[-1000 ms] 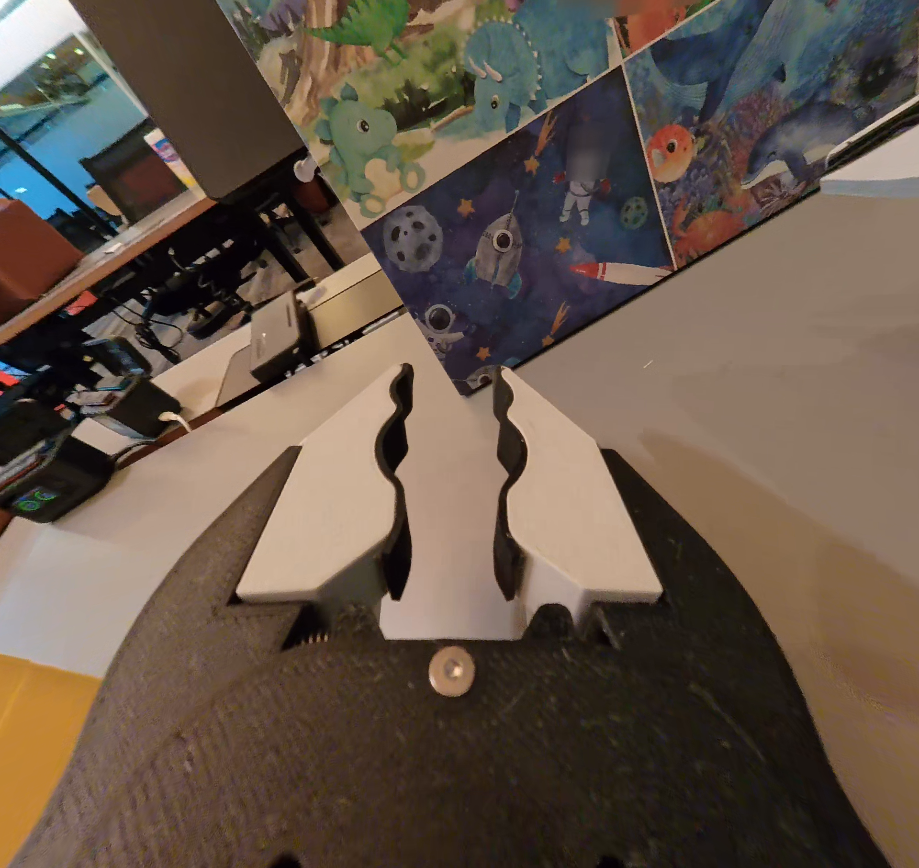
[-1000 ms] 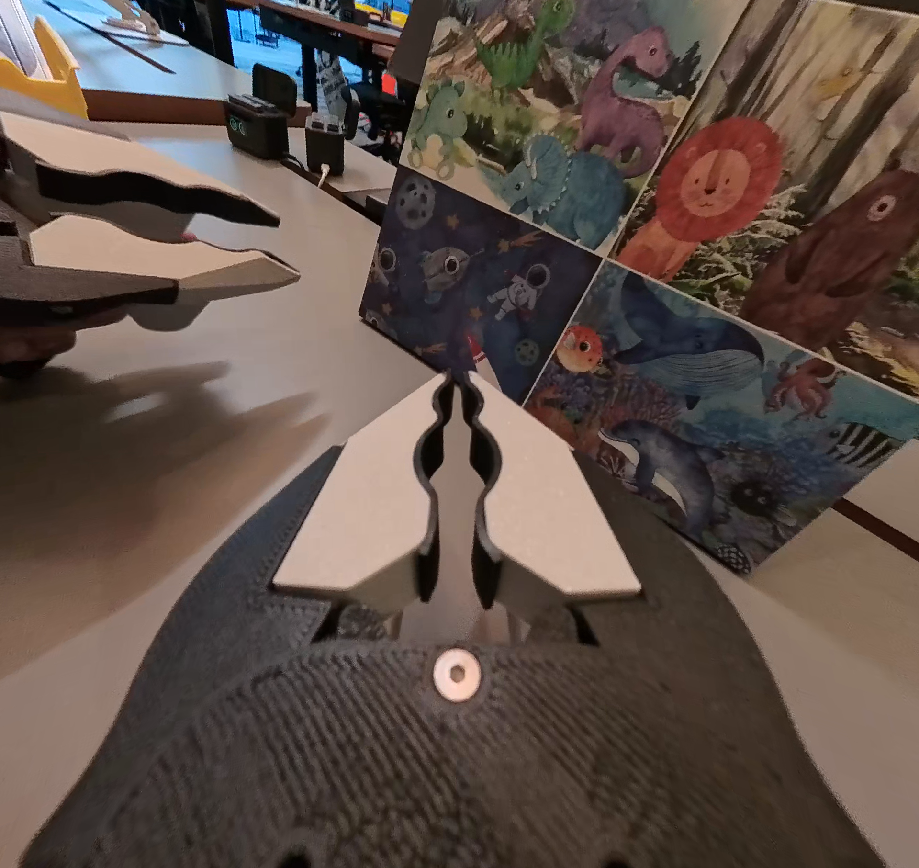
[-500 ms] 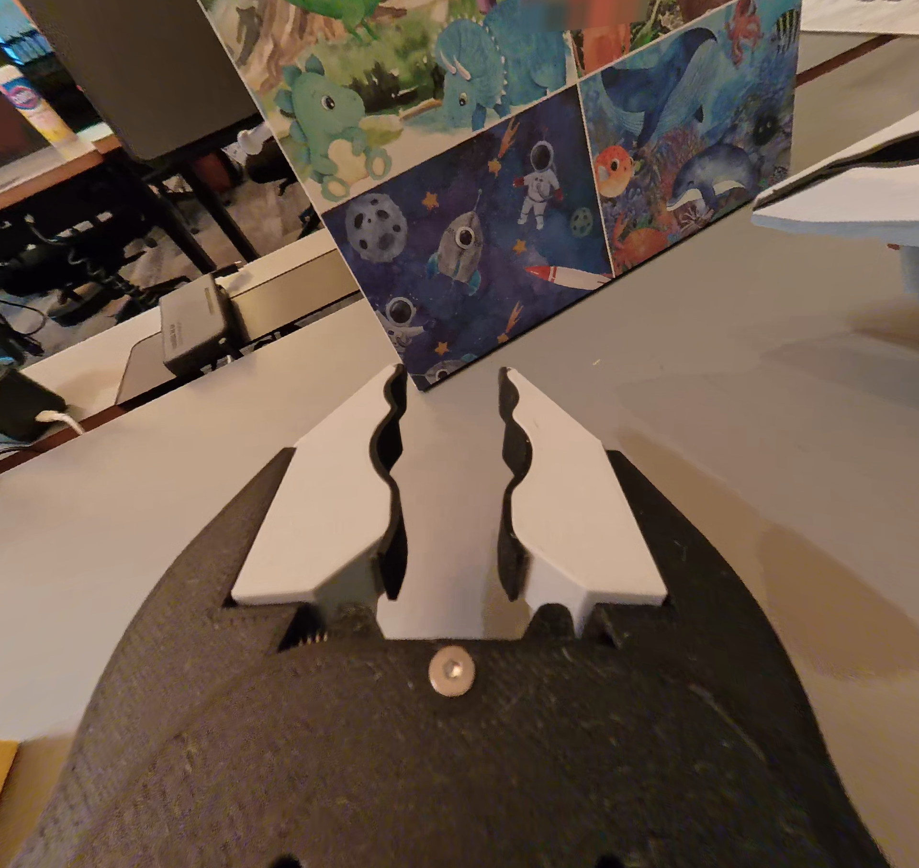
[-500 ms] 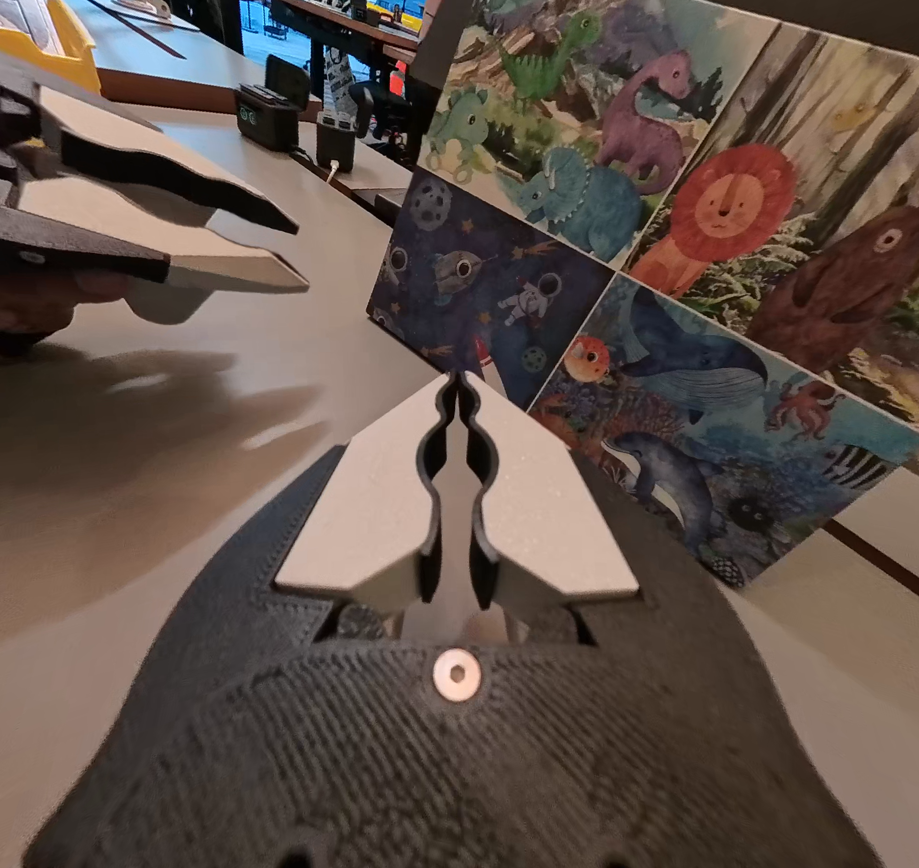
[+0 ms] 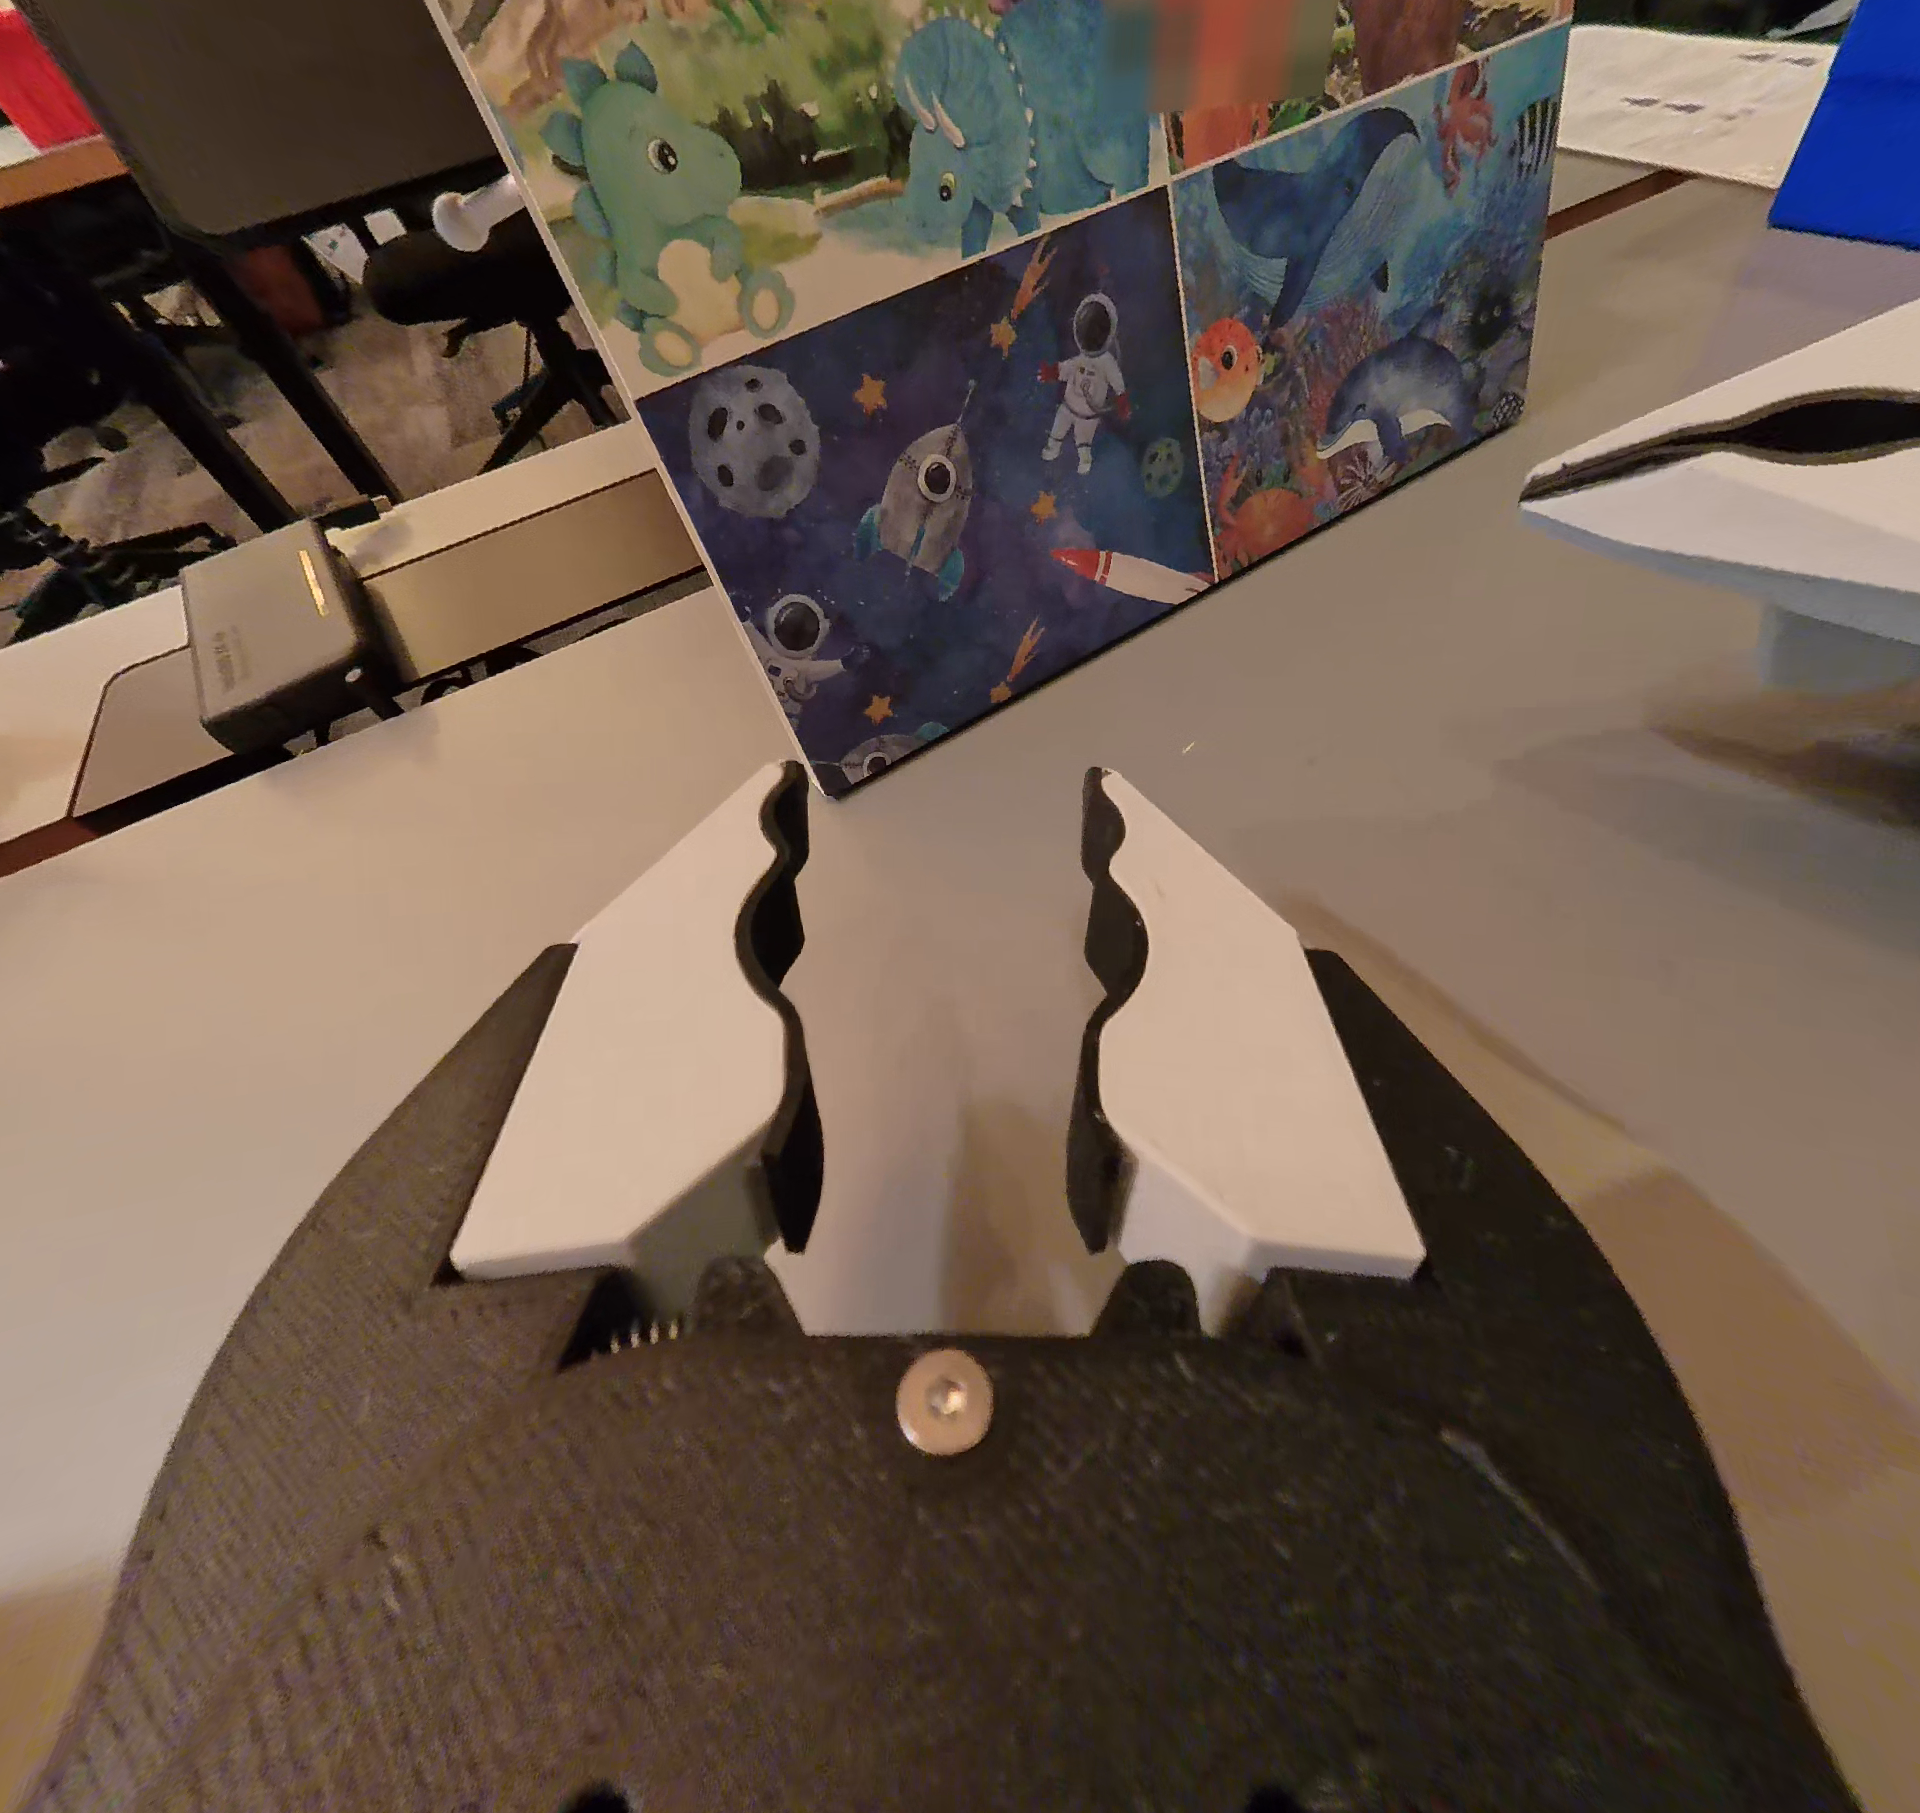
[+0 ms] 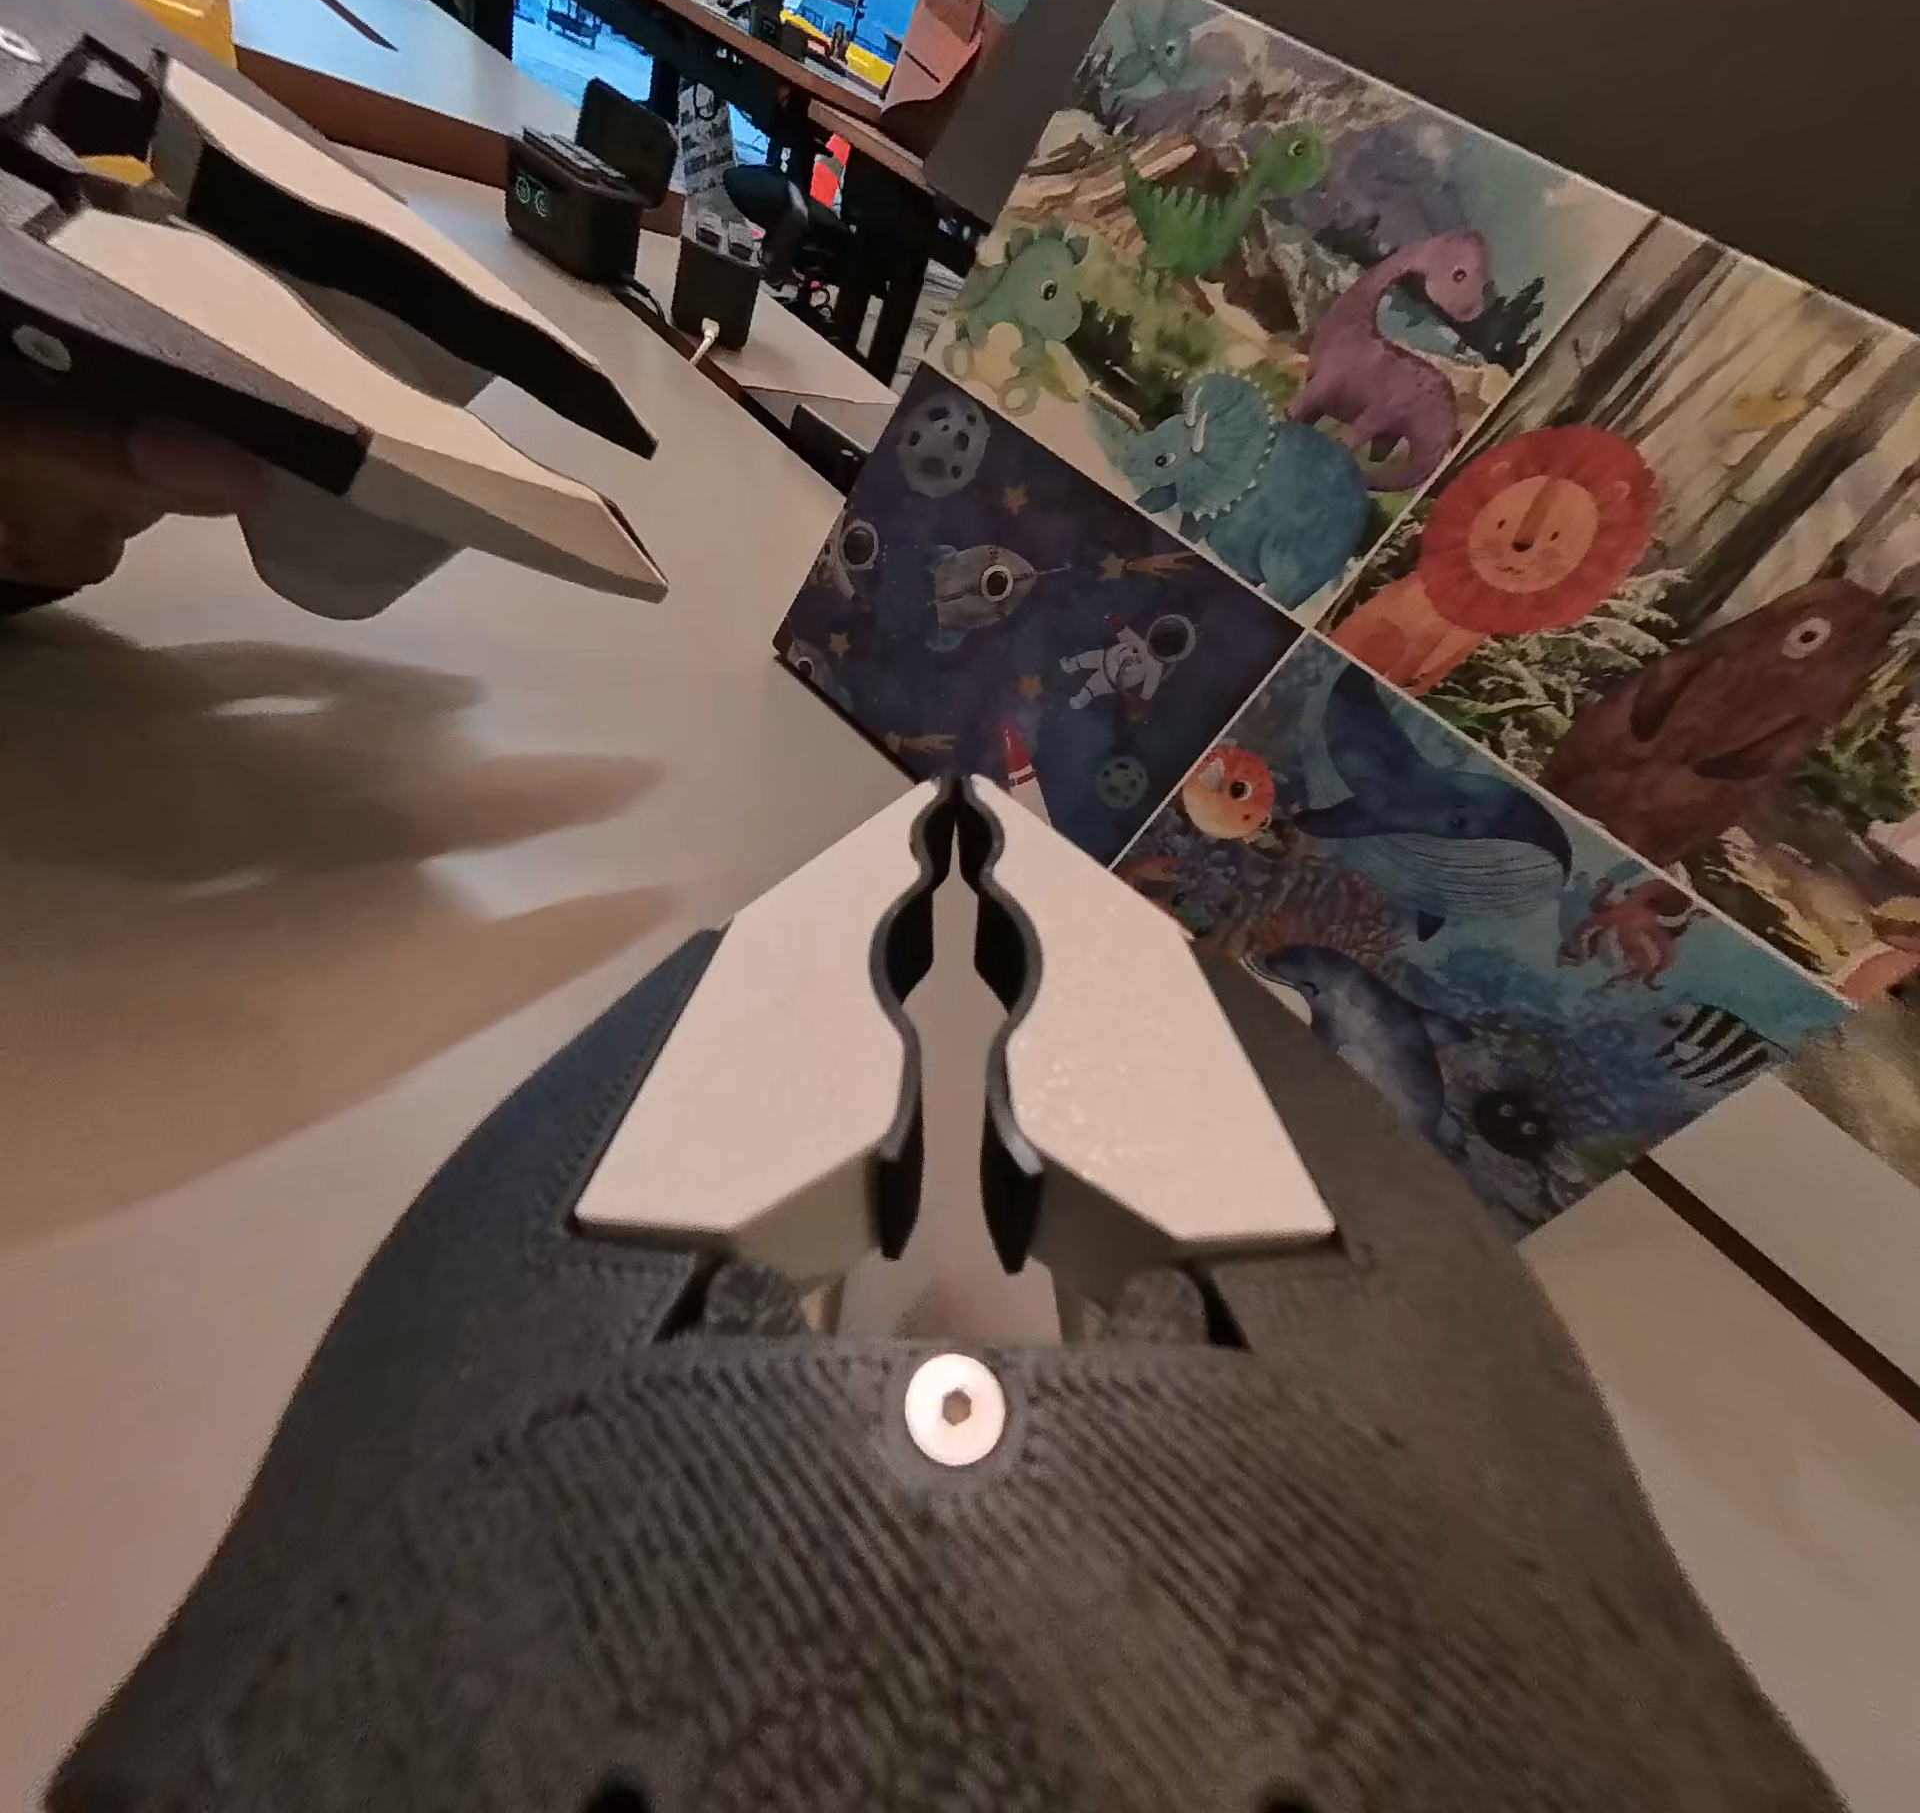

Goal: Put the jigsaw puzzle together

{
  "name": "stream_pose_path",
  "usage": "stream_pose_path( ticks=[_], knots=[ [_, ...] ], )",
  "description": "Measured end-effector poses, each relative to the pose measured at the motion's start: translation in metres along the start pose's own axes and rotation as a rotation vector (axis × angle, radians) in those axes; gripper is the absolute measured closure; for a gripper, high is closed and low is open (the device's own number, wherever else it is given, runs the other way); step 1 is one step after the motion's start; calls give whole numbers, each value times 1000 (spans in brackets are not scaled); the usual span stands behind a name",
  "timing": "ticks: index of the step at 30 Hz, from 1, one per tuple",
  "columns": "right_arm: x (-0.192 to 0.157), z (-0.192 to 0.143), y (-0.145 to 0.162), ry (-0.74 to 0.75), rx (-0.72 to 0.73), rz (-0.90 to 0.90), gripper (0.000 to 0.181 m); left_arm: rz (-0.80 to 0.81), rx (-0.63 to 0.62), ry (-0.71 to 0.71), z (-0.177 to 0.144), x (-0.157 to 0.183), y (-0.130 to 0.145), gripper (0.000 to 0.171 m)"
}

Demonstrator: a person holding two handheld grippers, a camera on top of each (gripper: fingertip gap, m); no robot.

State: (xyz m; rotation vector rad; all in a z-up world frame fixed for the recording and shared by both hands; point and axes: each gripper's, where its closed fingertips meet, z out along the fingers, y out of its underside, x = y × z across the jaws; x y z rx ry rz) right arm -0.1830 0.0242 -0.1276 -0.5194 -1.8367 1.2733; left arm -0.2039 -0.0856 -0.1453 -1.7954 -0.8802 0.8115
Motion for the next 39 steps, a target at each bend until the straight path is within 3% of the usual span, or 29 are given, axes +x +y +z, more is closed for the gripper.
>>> stream_pose_path(
  ticks=[25,39],
  knots=[
    [-7,1,1,3,-14,-65,181,0,-38,-1,4,1,5,112],
    [-28,8,10,12,-62,-304,181,41,-44,-1,4,5,5,115]
  ],
)
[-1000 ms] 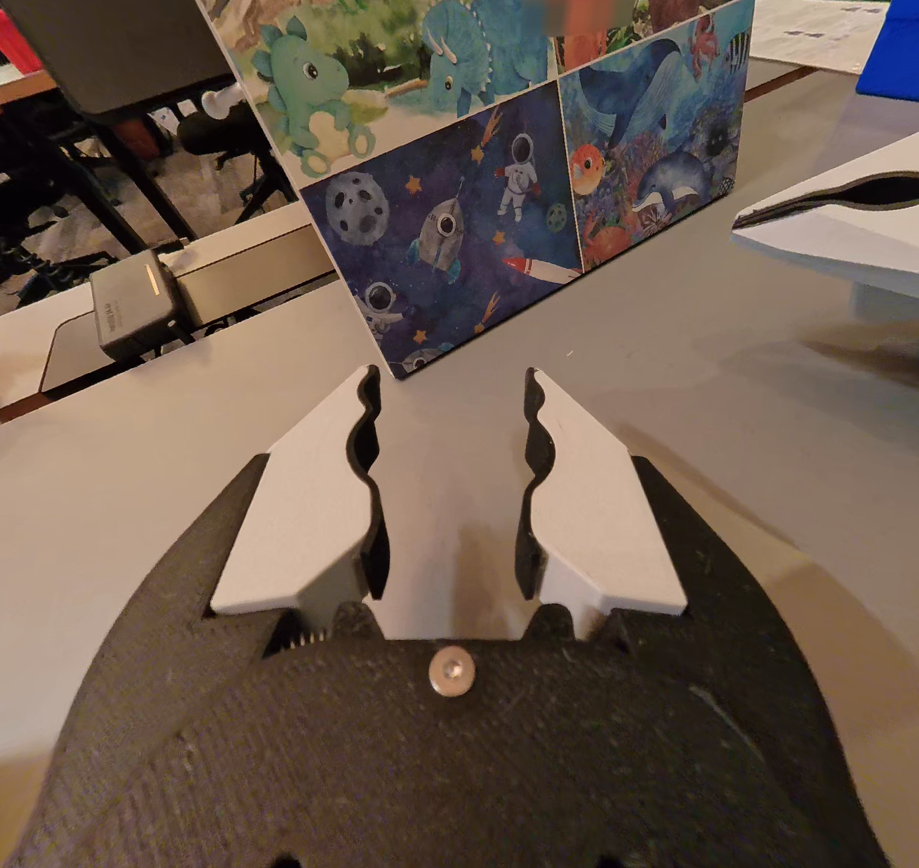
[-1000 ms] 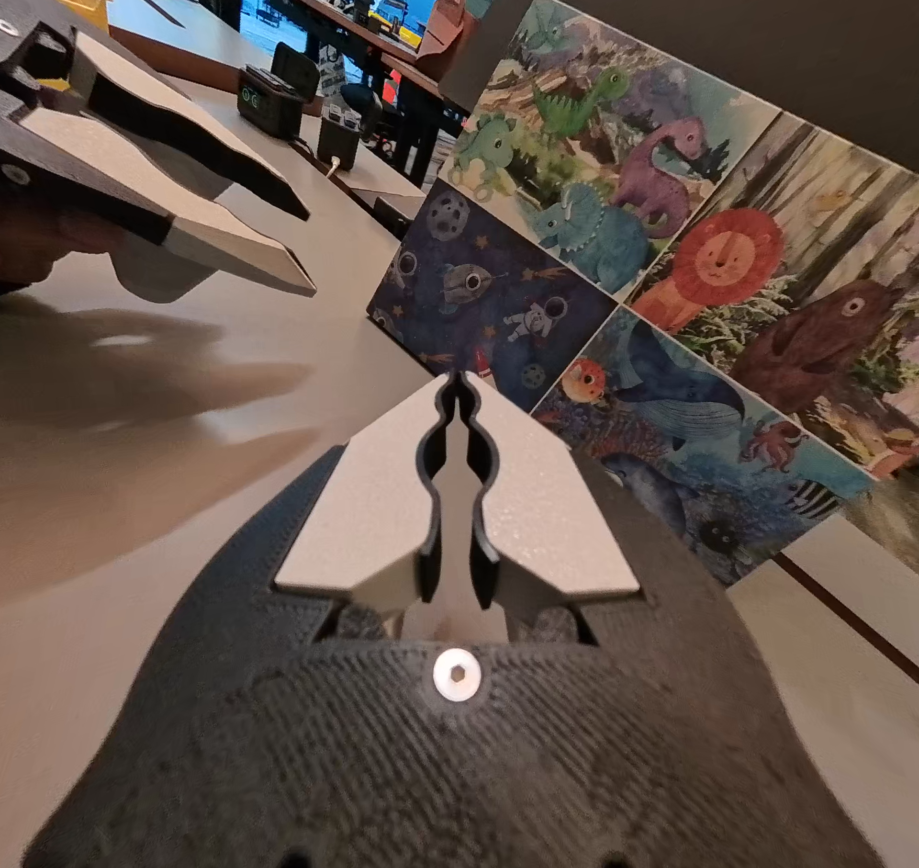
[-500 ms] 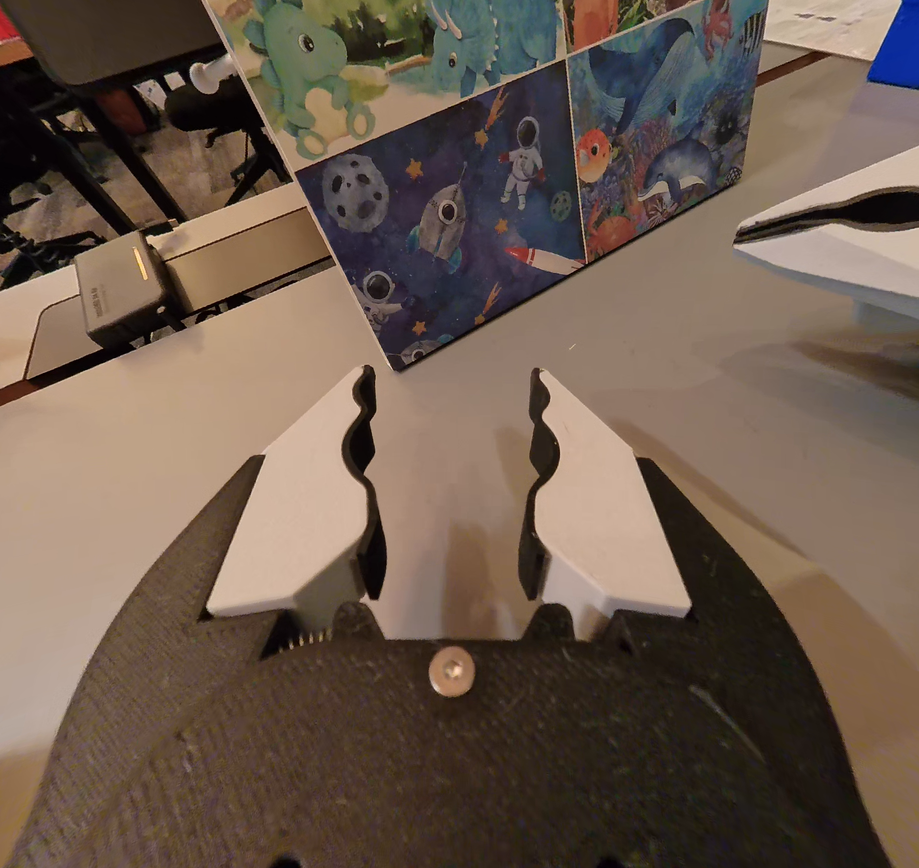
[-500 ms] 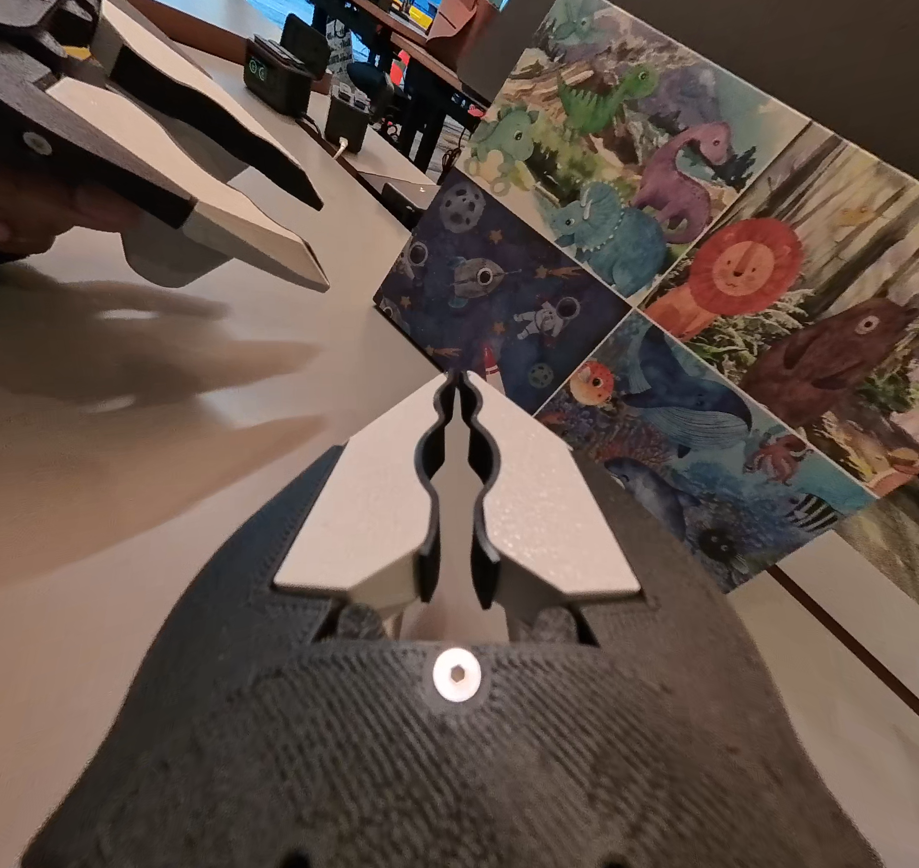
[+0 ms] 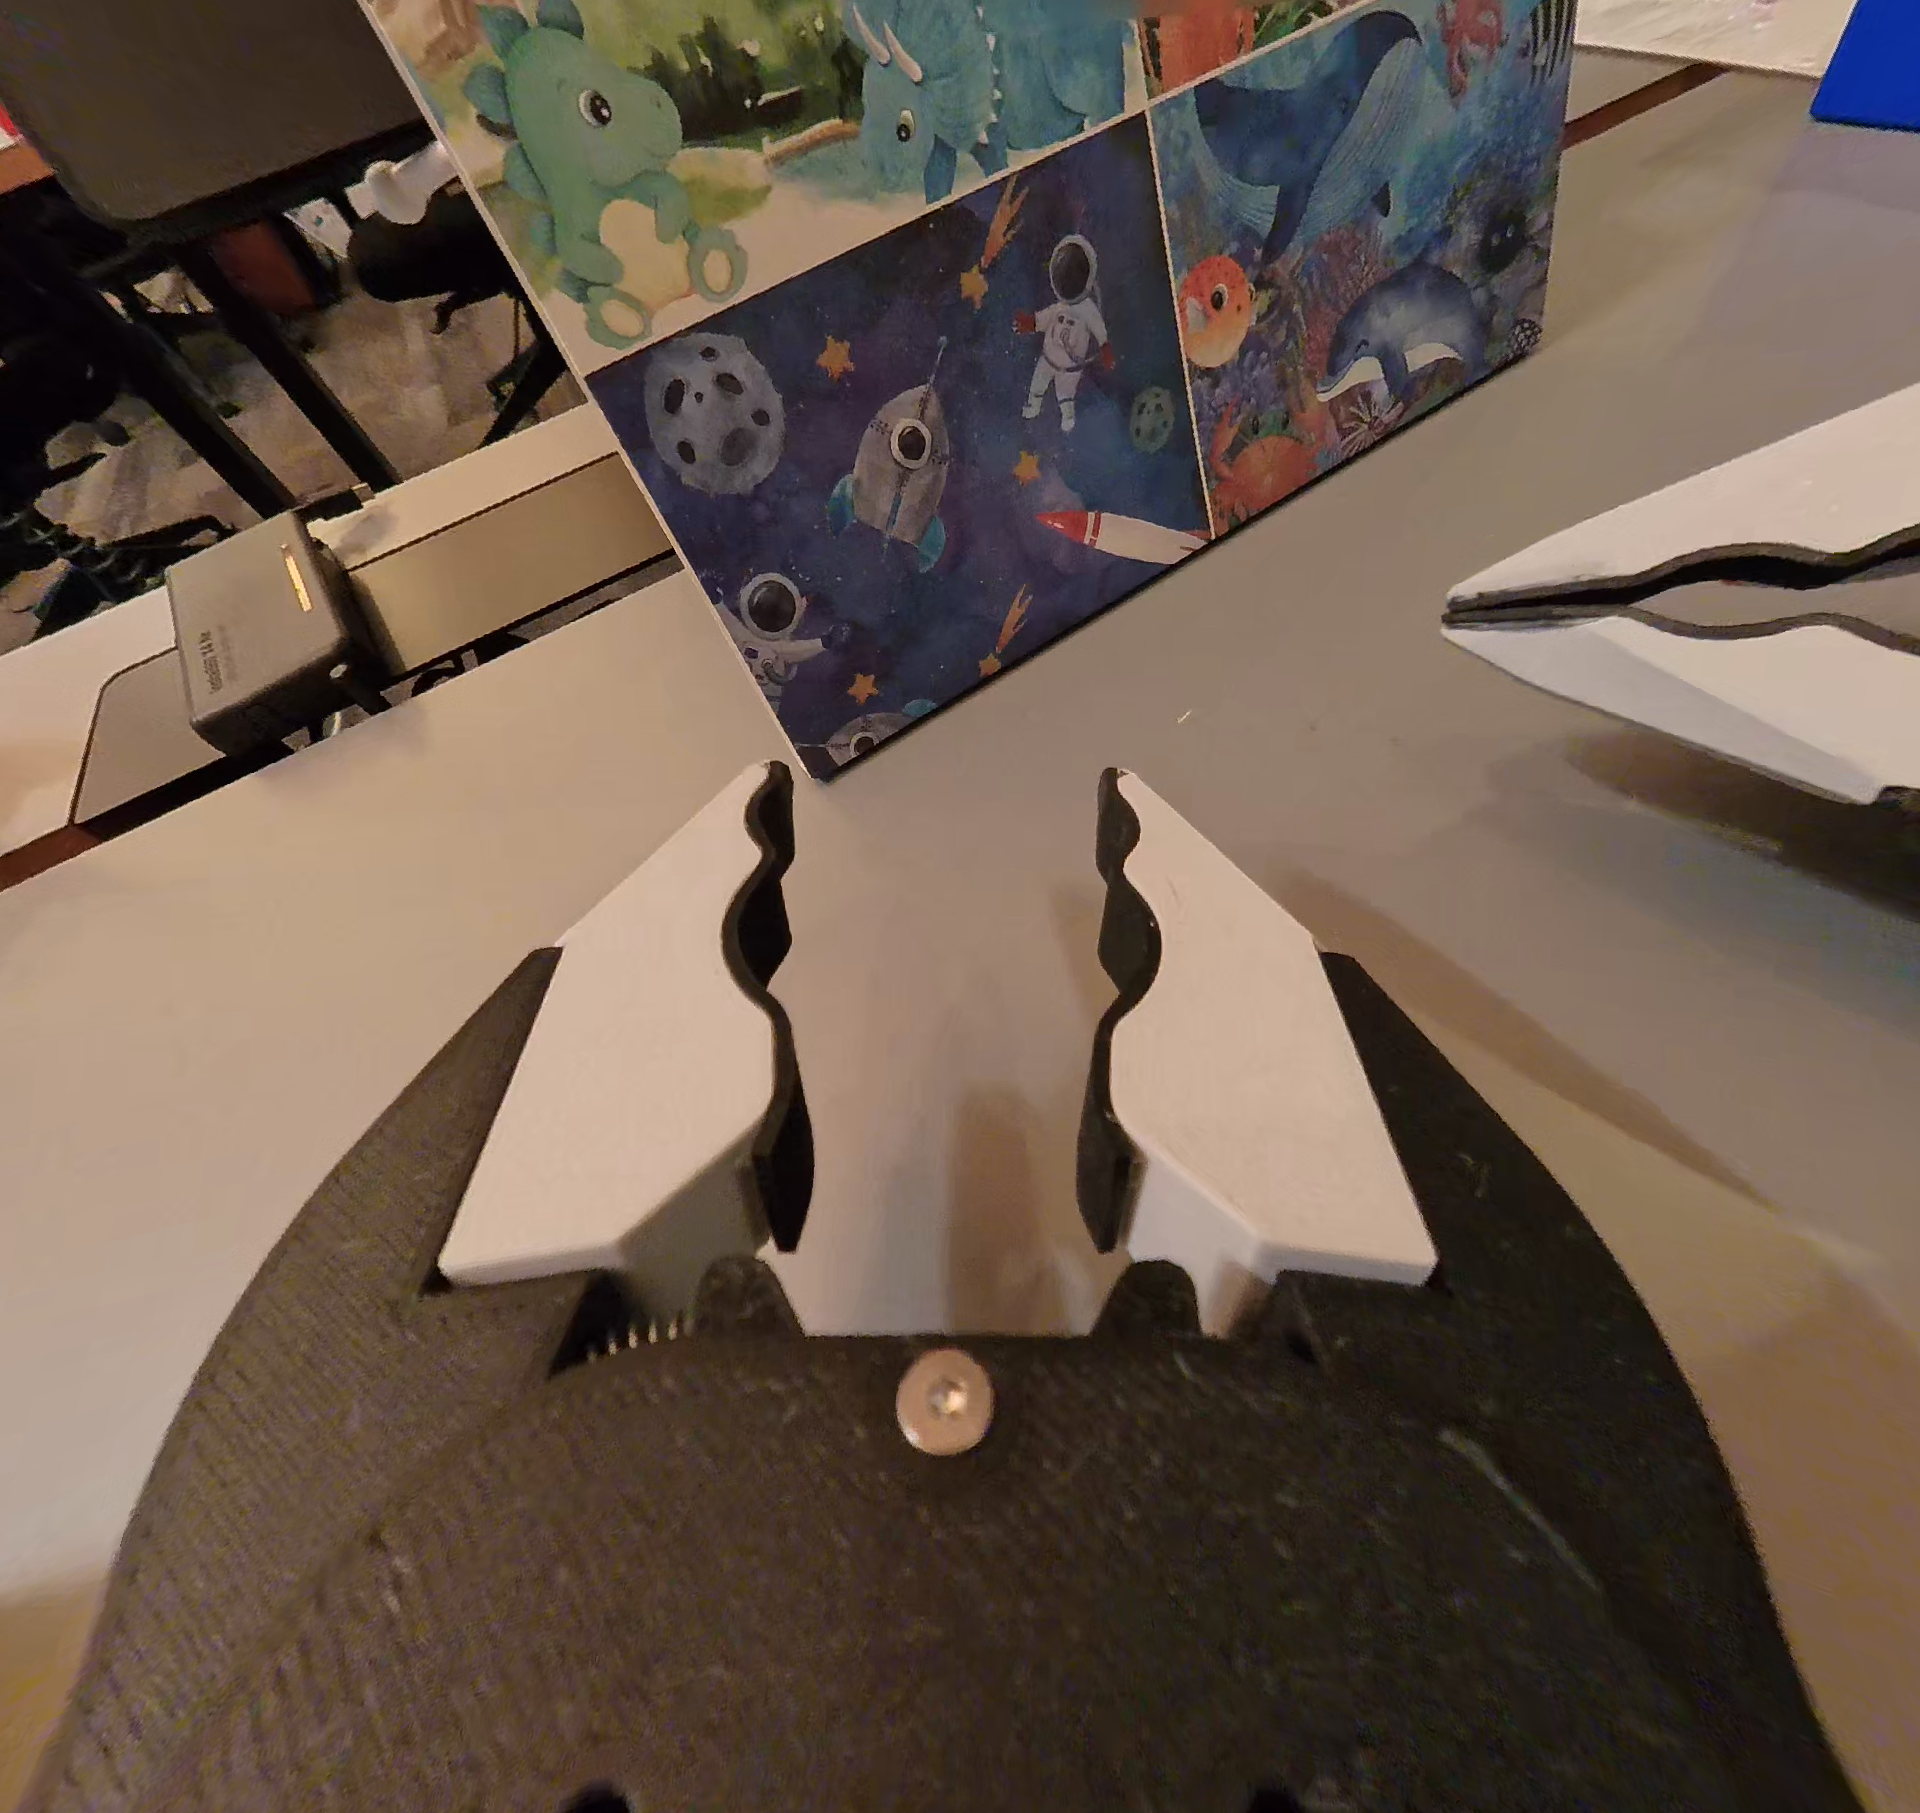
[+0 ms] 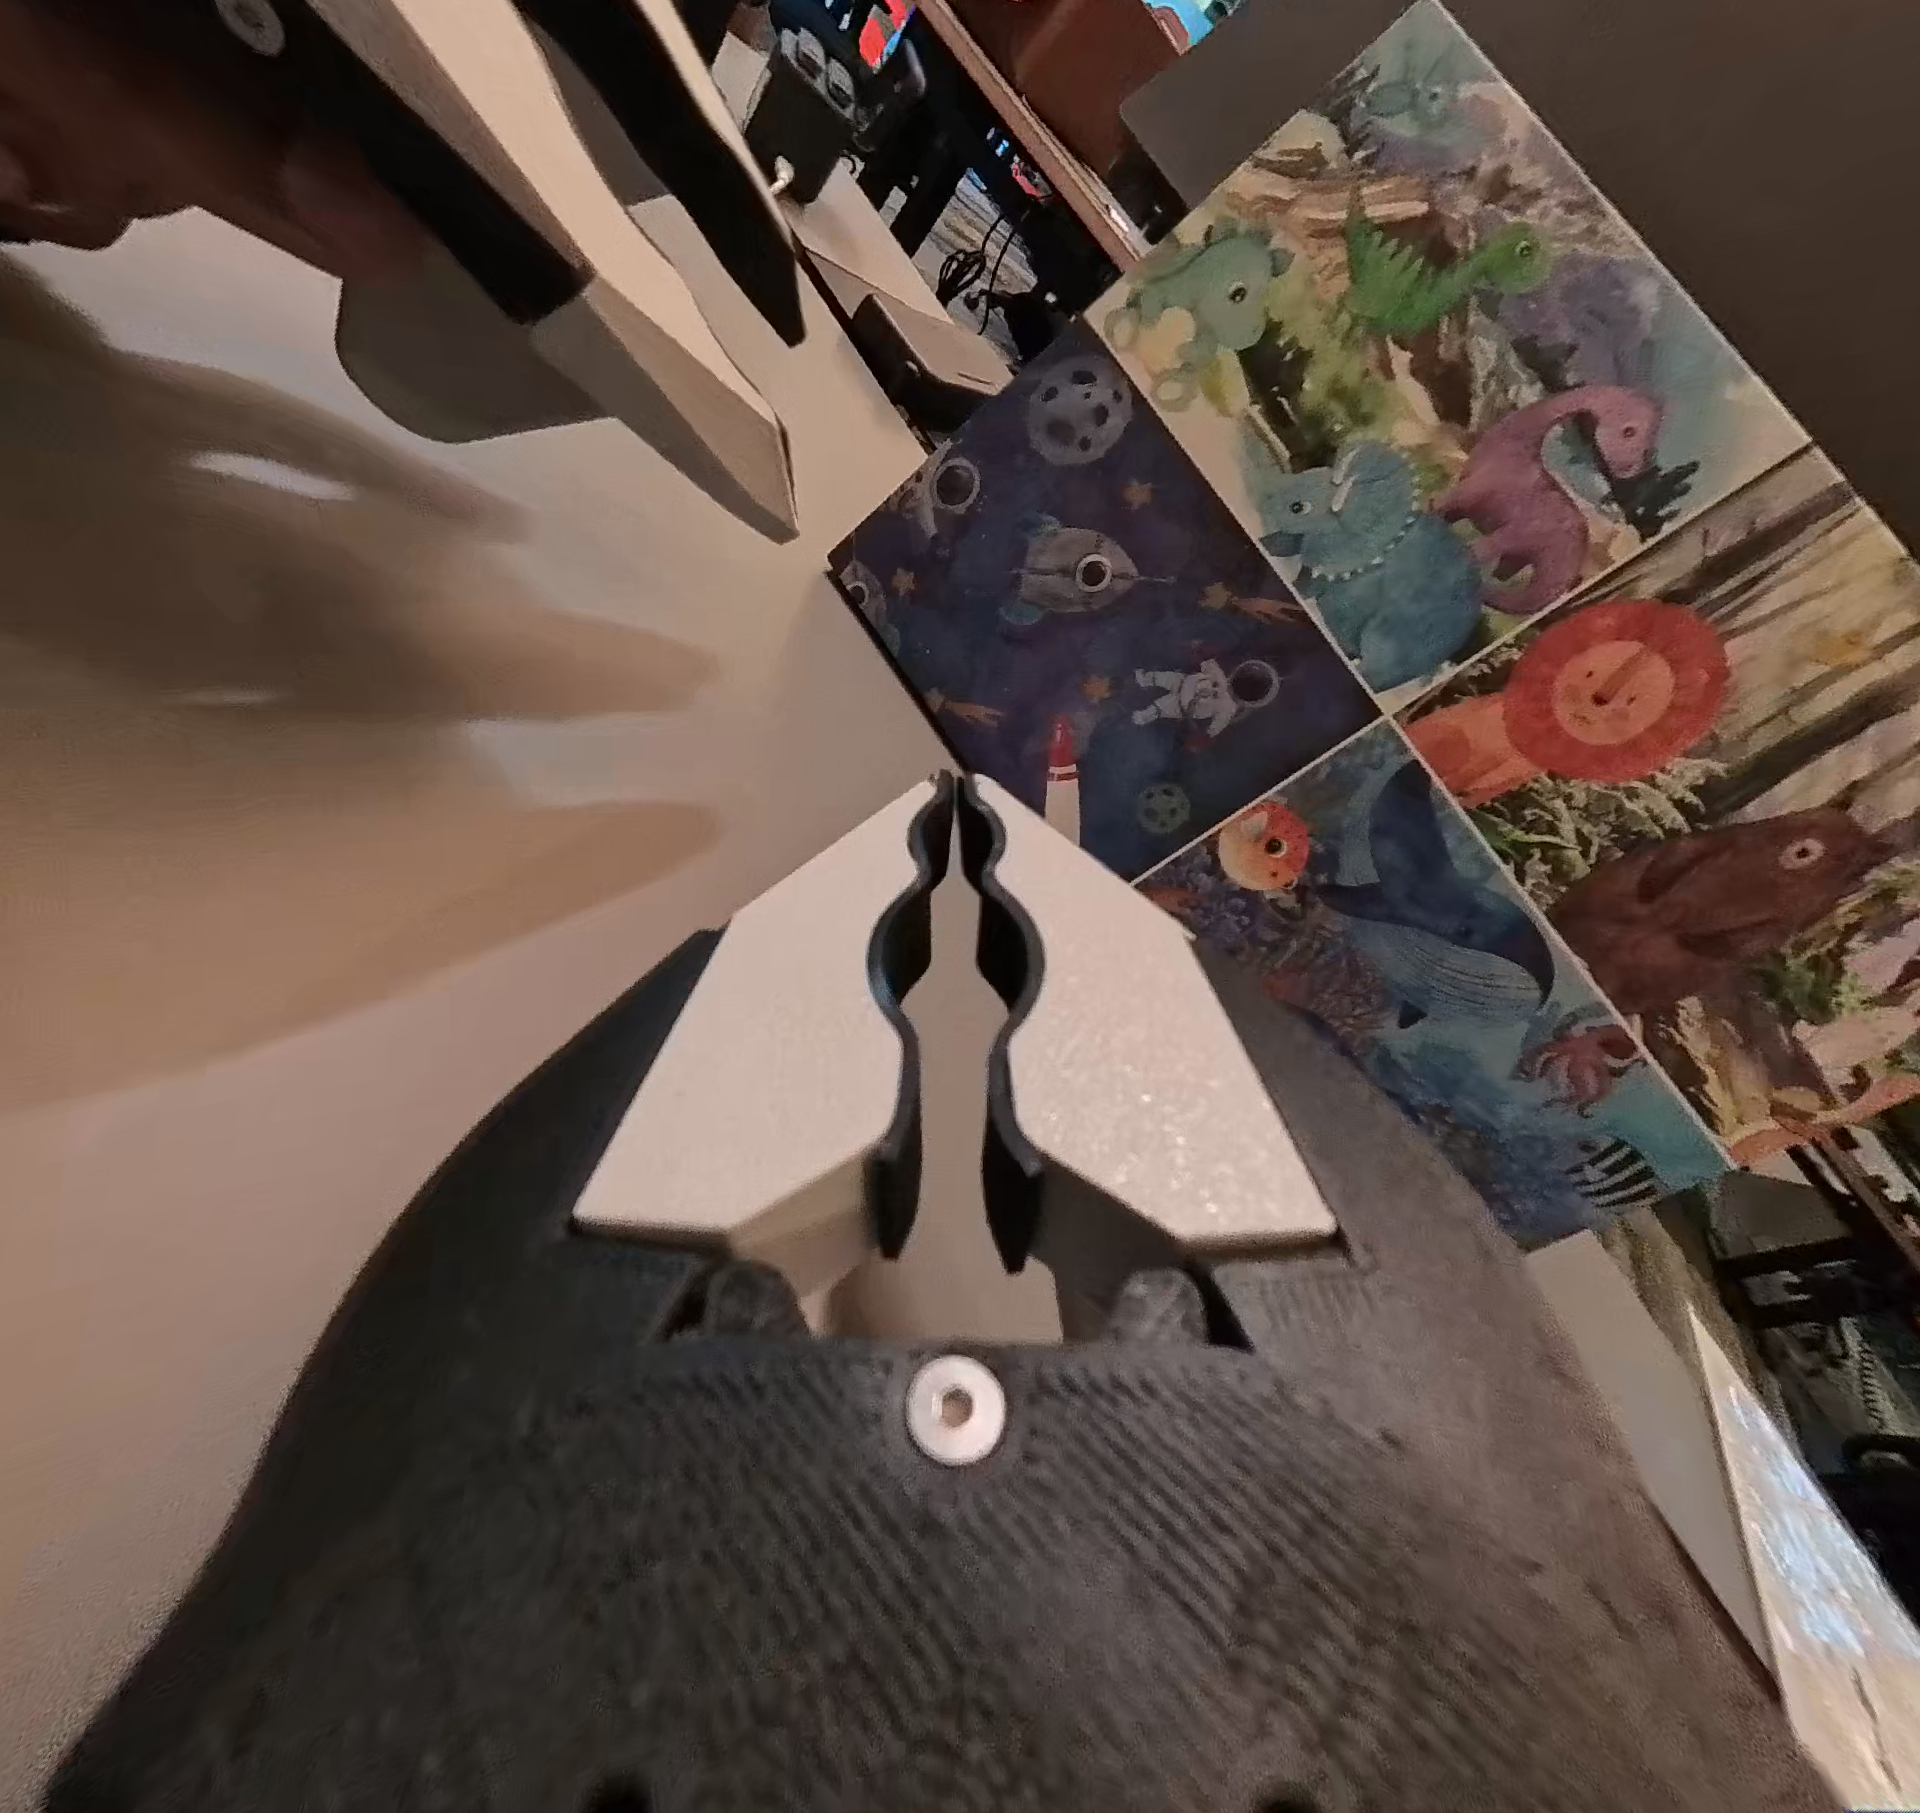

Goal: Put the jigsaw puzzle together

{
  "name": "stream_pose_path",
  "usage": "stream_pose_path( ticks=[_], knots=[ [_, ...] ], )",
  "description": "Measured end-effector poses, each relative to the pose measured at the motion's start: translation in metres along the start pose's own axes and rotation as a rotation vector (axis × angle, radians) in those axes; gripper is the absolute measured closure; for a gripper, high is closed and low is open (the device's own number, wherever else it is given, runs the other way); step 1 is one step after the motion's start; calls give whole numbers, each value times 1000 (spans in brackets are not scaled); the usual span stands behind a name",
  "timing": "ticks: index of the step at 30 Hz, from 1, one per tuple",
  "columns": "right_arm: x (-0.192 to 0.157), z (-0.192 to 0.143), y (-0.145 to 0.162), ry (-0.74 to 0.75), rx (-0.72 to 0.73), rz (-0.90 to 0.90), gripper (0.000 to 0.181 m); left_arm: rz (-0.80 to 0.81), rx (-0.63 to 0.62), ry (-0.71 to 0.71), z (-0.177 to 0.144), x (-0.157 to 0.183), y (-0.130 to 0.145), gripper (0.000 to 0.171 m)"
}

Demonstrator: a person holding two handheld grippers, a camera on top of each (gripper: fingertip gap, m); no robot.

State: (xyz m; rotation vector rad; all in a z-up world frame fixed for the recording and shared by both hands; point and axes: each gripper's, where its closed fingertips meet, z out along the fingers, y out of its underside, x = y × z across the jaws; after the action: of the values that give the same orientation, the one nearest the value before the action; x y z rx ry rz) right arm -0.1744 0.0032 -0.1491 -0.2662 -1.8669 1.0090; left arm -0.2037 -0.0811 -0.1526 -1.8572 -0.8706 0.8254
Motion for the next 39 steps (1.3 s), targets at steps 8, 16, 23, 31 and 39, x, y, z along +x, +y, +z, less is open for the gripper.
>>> stream_pose_path(
  ticks=[8,16,23,31,39],
  knots=[
    [17,-3,-2,102,36,13,171,56,-27,-14,3,5,3,115],
    [16,-3,-2,104,34,-1,171,41,-20,-14,3,3,2,115],
    [18,-4,-3,113,45,10,171,31,11,-55,-1,-3,-2,111],
    [17,-4,-3,113,45,-4,171,-150,133,-26,-55,-4,-36,107],
    [24,-8,-1,150,53,-4,173,-154,279,-512,-223,-171,-83,83]
  ],
)
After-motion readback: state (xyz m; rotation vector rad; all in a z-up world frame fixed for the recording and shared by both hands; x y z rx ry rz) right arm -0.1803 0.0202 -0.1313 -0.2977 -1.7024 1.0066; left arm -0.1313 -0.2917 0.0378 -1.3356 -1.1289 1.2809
